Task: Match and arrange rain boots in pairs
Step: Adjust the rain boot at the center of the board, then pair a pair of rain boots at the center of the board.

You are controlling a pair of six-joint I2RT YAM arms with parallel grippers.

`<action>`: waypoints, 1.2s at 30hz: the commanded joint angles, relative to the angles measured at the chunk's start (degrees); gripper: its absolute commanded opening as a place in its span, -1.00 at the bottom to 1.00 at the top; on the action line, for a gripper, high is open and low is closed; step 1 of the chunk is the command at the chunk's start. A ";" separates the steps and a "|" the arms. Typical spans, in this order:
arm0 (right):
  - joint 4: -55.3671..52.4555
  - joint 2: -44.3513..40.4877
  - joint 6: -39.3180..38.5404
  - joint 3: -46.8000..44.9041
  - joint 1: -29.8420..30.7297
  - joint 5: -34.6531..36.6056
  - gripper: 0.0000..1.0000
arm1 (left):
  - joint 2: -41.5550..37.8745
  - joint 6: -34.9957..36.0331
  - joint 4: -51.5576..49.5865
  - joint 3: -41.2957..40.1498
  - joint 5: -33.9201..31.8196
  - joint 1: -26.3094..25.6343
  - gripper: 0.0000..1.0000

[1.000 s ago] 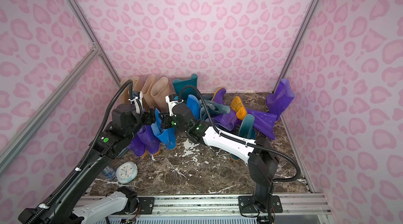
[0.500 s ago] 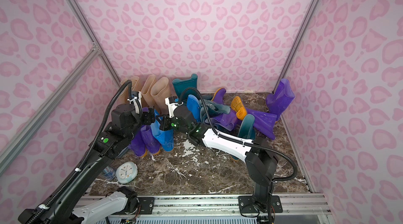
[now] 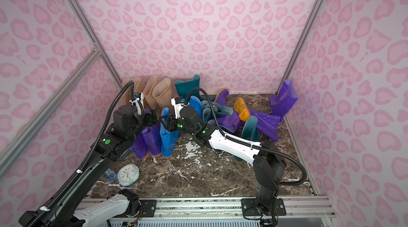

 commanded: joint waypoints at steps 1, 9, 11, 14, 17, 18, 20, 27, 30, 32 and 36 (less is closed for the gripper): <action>-4.21 -1.82 -5.01 1.78 -0.28 -1.19 -0.13 | -0.09 -0.41 1.38 0.51 1.06 0.06 0.58; -9.84 -9.48 -9.18 -1.19 -2.29 6.99 -0.02 | 1.78 -1.02 -0.70 1.94 2.92 0.09 0.57; -10.84 -11.35 -8.61 -4.38 -2.29 11.23 0.01 | 1.81 -1.33 -0.89 2.09 3.84 0.09 0.57; -11.01 -14.52 -5.58 -11.06 -1.70 16.66 -0.06 | 2.07 -1.90 -0.72 2.09 6.10 0.00 0.56; -4.96 -20.15 -3.85 -19.63 2.33 26.36 -0.38 | 2.48 -2.36 -0.65 2.00 7.79 -0.34 0.56; -3.13 -21.19 -3.57 -21.53 3.52 28.76 -0.38 | 2.52 -2.38 -0.42 1.81 8.24 -0.39 0.56; -1.96 -22.18 -2.00 -24.30 4.27 30.86 -0.24 | 3.07 -2.75 -0.36 1.94 9.37 -0.44 0.55; -4.78 -19.60 -0.93 -25.66 -1.06 28.47 0.11 | 3.18 -1.56 -0.56 2.09 8.65 -0.70 0.52; -7.08 -16.93 -2.69 -22.55 -6.35 21.66 0.18 | 2.64 -1.02 -0.55 2.05 8.30 -0.70 0.52; -11.54 -14.64 -3.51 -19.06 -7.91 18.80 0.22 | 2.26 -0.72 -0.21 1.79 7.63 -0.70 0.52; -11.82 -14.56 -2.41 -20.49 -8.60 17.38 0.27 | 1.87 -0.41 -0.20 1.80 7.52 -0.74 0.52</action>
